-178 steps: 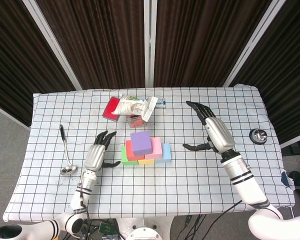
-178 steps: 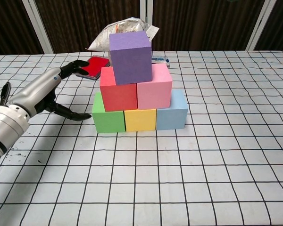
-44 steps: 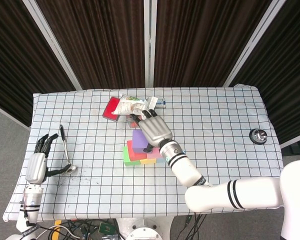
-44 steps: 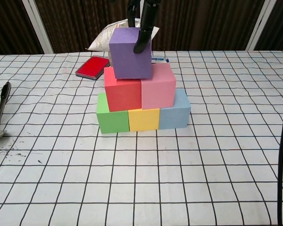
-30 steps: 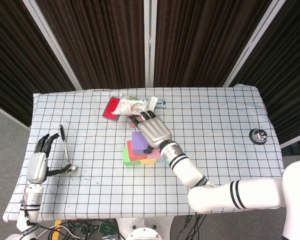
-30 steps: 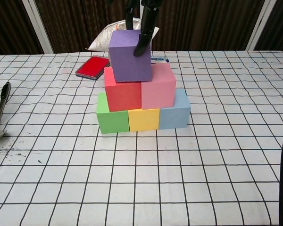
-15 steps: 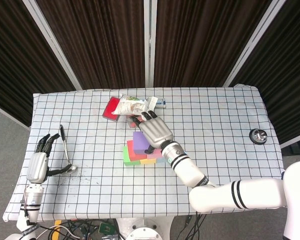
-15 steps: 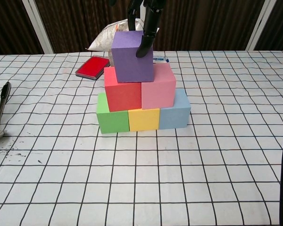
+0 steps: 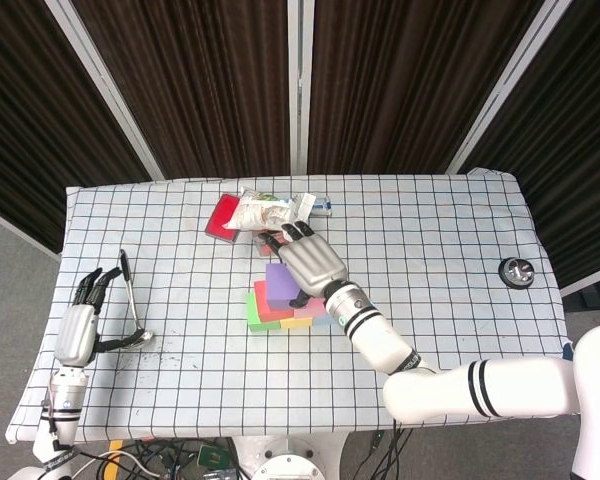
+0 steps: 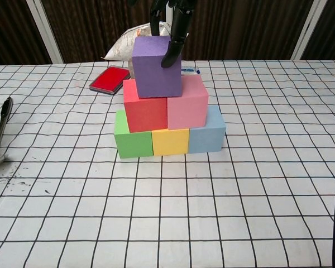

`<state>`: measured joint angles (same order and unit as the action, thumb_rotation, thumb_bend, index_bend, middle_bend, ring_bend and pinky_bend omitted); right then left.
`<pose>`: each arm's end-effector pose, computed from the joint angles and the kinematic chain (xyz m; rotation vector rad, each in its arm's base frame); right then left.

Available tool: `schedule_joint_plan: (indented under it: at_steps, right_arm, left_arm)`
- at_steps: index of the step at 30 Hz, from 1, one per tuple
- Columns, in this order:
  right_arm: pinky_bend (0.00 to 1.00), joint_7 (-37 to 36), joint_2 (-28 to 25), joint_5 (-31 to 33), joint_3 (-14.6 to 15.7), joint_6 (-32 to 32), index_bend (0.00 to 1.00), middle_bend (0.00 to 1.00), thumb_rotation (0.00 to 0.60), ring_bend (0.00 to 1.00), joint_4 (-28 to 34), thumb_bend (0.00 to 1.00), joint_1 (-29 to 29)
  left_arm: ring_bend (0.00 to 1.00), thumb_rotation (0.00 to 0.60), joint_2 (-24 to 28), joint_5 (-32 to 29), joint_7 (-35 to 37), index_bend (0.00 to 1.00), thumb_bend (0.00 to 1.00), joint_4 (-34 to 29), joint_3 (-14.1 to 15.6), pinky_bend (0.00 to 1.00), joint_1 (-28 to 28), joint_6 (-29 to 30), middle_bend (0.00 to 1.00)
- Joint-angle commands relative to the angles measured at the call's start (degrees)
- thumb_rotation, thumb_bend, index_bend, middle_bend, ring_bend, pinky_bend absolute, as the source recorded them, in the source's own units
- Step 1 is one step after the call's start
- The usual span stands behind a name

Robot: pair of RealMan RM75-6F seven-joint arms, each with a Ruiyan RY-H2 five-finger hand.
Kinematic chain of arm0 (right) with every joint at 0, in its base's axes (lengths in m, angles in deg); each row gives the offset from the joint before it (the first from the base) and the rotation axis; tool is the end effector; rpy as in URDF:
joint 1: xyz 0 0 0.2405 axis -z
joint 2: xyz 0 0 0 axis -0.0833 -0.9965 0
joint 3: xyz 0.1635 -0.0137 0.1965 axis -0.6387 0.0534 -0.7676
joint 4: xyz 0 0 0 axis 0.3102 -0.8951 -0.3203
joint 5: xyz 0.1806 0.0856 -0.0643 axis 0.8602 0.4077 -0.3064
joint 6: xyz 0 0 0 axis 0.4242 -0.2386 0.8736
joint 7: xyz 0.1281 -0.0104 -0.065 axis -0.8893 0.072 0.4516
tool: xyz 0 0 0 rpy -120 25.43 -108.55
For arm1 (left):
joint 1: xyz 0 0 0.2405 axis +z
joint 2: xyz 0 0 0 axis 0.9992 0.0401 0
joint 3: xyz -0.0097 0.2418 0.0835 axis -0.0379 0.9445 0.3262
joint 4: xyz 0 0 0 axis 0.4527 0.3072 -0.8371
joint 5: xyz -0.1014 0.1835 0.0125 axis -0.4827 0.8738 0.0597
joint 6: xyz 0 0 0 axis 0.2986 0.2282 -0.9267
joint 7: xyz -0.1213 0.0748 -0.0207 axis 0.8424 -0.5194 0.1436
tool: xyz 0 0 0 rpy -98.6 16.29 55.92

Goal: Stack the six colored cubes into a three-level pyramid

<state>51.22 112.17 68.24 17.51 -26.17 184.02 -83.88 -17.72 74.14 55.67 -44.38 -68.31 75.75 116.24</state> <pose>0.0383 -0.3481 0.0348 2.0662 -0.9848 0.8780 -0.2893 0.2292 0.0517 -1.2378 -1.1664 -1.3410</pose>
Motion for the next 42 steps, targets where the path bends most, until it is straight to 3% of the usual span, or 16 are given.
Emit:
schedule_joint_plan:
  at_steps: [1,20,42]
  right_arm:
    - [0.00,-0.04,0.04,0.01,0.01,0.06,0.00,0.46,0.600,0.02,0.01,0.09,0.02]
    - [0.00,0.03,0.34,0.17,0.15,0.50,0.00,0.45,0.600,0.02,-0.57,0.10,-0.10]
    - [0.00,-2.94,-1.43,-5.16,0.64,4.50,0.00,0.44,0.600,0.02,-1.75,0.10,1.45]
  left_arm:
    - [0.00,0.600,-0.01,-0.02,0.00,0.08,0.00,0.03,-0.01,0.01,-0.01,0.00,0.12]
    - [0.00,0.600,-0.03,0.03,0.36,0.09,0.00,0.26,0.09,0.01,-0.10,-0.17,0.12]
    - [0.00,0.600,-0.06,0.03,0.44,0.09,0.00,0.48,0.21,0.01,-0.28,-0.53,0.12]
